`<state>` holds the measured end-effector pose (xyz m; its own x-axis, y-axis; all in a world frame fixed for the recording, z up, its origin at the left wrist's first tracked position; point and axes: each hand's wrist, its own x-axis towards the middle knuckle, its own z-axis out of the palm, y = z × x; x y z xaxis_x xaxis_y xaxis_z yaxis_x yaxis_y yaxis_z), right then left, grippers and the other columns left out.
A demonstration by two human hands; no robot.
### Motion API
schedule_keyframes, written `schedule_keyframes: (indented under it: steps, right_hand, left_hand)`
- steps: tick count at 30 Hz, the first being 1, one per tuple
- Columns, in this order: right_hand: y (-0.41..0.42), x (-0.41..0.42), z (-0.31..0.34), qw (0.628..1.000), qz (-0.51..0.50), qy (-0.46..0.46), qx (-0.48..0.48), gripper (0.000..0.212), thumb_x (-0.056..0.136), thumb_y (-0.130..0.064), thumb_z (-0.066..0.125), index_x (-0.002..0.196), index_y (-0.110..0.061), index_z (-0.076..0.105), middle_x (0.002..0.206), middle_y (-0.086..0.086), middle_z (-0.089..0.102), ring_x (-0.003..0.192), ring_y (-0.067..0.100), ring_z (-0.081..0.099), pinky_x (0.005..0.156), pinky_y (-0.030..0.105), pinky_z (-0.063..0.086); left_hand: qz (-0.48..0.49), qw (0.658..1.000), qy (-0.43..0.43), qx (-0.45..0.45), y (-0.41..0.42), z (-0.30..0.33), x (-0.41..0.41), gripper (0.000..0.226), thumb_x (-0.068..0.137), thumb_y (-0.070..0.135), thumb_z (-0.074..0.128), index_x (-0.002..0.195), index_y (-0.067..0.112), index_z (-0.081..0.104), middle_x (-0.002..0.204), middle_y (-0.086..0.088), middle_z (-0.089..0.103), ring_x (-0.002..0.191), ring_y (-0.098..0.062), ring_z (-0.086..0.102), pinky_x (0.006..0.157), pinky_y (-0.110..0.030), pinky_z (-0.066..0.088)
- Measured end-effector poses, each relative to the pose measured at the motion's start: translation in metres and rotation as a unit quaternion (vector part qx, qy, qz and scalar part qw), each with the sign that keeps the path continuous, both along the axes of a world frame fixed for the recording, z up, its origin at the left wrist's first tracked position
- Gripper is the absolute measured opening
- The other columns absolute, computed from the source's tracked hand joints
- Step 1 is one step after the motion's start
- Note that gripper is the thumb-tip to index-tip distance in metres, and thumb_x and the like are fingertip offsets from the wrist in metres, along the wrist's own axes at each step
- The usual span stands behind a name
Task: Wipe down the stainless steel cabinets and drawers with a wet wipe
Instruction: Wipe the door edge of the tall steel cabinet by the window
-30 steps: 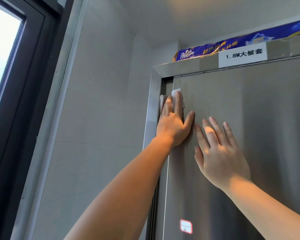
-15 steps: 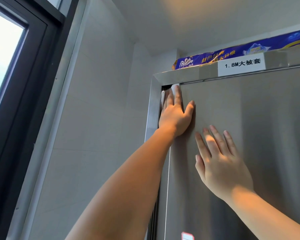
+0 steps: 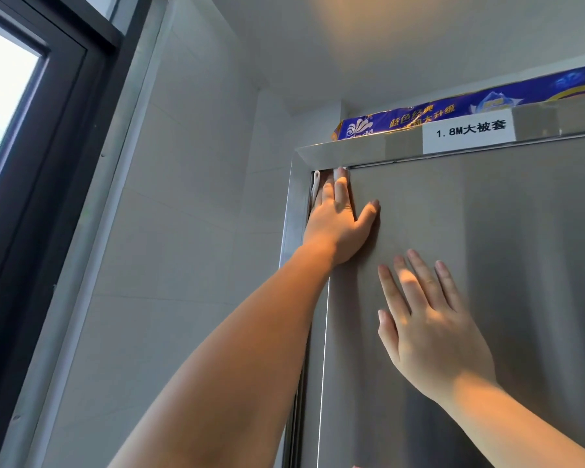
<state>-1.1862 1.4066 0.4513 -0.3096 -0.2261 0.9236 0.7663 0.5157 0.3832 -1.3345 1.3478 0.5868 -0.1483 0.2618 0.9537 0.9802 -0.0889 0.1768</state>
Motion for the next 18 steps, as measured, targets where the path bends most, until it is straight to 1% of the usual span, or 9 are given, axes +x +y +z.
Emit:
schedule_keyframes:
  steps: [5, 9, 12, 16, 18]
  right_hand:
    - [-0.002, 0.0, 0.0, 1.0, 0.0, 0.003, 0.005, 0.054, 0.095, -0.03, 0.039, 0.14, -0.001, 0.049, 0.141, 0.021, 0.05, 0.138, 0.037, 0.039, 0.113, 0.056, 0.031]
    - [-0.001, 0.0, 0.001, 1.0, -0.001, 0.001, -0.001, 0.055, 0.095, -0.031, 0.037, 0.14, -0.001, 0.049, 0.141, 0.021, 0.05, 0.138, 0.037, 0.039, 0.113, 0.056, 0.03]
    - [0.0, 0.0, 0.0, 1.0, -0.003, 0.002, 0.001, 0.055, 0.095, -0.031, 0.038, 0.14, -0.001, 0.049, 0.141, 0.02, 0.05, 0.138, 0.037, 0.039, 0.114, 0.056, 0.03]
    - [0.0, -0.001, 0.0, 1.0, -0.003, 0.002, 0.002, 0.055, 0.095, -0.031, 0.037, 0.139, -0.001, 0.05, 0.141, 0.02, 0.05, 0.138, 0.037, 0.039, 0.113, 0.056, 0.03]
    - [-0.001, -0.001, 0.0, 1.0, -0.003, 0.001, 0.002, 0.055, 0.095, -0.03, 0.038, 0.139, -0.001, 0.05, 0.141, 0.02, 0.05, 0.139, 0.037, 0.038, 0.113, 0.056, 0.03]
  left_hand:
    - [-0.019, 1.0, 0.006, -0.008, 0.003, -0.026, -0.007, 0.081, 0.094, 0.056, 0.044, 0.157, 0.027, 0.0, 0.162, -0.004, 0.013, 0.147, -0.028, 0.021, 0.118, -0.044, 0.025]
    - [-0.028, 0.999, 0.009, -0.015, 0.0, -0.016, -0.007, 0.081, 0.095, 0.054, 0.046, 0.157, 0.025, 0.001, 0.163, -0.004, 0.011, 0.149, -0.026, 0.016, 0.119, -0.043, 0.023]
    - [-0.031, 1.0, 0.004, -0.003, 0.001, -0.011, -0.004, 0.08, 0.096, 0.053, 0.047, 0.157, 0.026, 0.002, 0.164, -0.002, 0.01, 0.15, -0.024, 0.013, 0.12, -0.044, 0.022]
    - [-0.033, 0.999, 0.005, 0.017, 0.006, -0.031, -0.004, 0.081, 0.094, 0.056, 0.045, 0.157, 0.026, 0.003, 0.163, -0.001, 0.011, 0.149, -0.024, 0.017, 0.118, -0.04, 0.023]
    - [-0.034, 0.999, 0.01, 0.013, 0.006, -0.037, -0.005, 0.081, 0.093, 0.057, 0.045, 0.156, 0.027, 0.004, 0.162, 0.0, 0.011, 0.148, -0.025, 0.02, 0.117, -0.04, 0.025]
